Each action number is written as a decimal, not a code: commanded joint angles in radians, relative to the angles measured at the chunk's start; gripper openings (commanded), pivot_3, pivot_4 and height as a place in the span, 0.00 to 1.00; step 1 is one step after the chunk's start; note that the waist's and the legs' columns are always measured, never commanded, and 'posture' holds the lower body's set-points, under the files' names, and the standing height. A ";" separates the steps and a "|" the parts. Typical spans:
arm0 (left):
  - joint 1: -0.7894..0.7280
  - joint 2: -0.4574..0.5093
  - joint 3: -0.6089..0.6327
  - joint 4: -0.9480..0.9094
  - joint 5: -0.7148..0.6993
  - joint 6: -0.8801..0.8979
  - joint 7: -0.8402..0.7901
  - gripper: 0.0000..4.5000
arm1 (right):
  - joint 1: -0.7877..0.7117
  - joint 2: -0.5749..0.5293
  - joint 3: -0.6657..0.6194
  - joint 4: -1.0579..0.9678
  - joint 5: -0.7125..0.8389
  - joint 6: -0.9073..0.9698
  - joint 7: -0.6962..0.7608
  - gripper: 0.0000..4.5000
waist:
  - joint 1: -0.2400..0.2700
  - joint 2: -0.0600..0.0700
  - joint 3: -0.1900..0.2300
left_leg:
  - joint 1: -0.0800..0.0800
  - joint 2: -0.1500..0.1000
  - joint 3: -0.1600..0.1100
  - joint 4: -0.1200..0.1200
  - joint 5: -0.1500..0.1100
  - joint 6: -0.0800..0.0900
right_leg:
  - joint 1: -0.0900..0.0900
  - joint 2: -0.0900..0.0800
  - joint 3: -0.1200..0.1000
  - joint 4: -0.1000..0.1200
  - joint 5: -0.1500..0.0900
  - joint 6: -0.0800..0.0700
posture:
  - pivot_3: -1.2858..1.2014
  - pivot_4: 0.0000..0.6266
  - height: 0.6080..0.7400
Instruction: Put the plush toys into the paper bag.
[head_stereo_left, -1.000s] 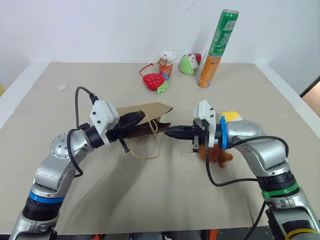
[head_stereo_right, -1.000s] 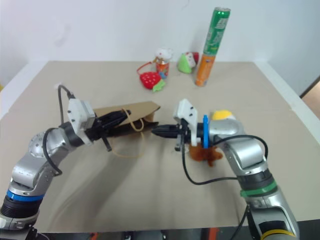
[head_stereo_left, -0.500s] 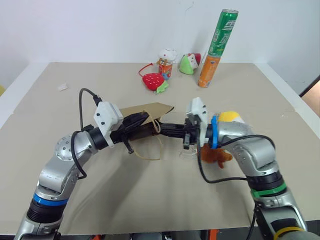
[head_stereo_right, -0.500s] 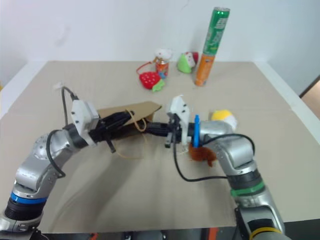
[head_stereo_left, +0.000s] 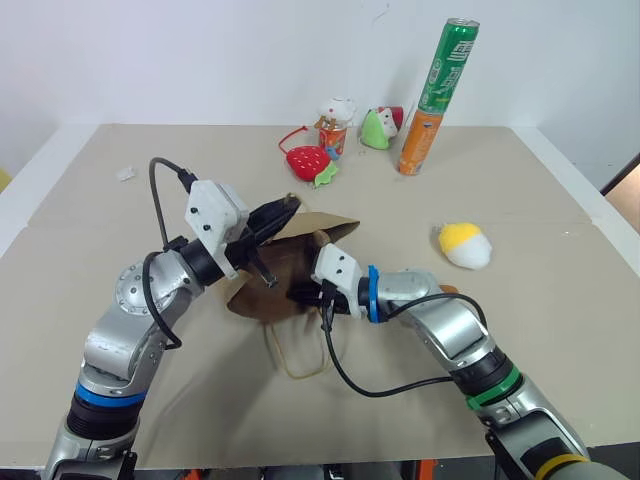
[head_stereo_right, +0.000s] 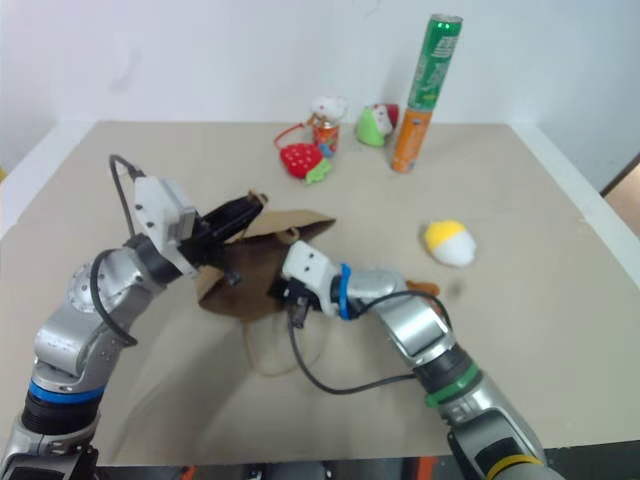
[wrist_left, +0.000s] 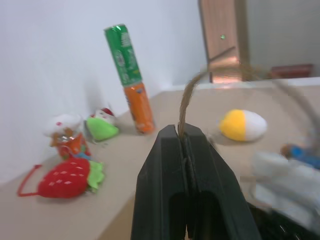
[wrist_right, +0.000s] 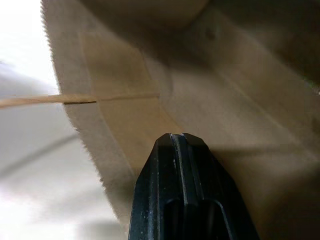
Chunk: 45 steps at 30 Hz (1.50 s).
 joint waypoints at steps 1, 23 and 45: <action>-0.050 -0.003 0.006 -0.081 0.015 -0.022 0.011 0.00 | 0.036 0.030 0.025 0.084 -0.089 -0.051 -0.067 0.01 | 0.000 0.000 0.000 | 0.000 0.000 0.000 0.000 0.000 0.000 | 0.000 0.000 0.000 0.000 0.000 0.000 | 0.52 0.24 1.00; -0.120 -0.014 0.078 -0.112 0.096 -0.029 0.127 0.00 | 0.047 0.101 -0.017 0.095 -0.120 -0.072 -0.085 0.01 | -0.002 -0.001 -0.001 | 0.003 0.005 0.001 0.000 0.004 0.002 | 0.001 0.005 0.001 0.000 0.001 -0.006 | 0.52 0.24 1.00; 0.005 0.012 0.047 -0.057 0.084 -0.034 0.020 0.00 | 0.068 -0.130 -0.372 -0.273 0.193 0.117 0.099 0.01 | 0.000 -0.001 -0.001 | -0.001 0.005 0.002 -0.001 0.003 0.001 | -0.001 0.004 0.001 -0.002 0.001 -0.007 | 0.52 0.24 1.00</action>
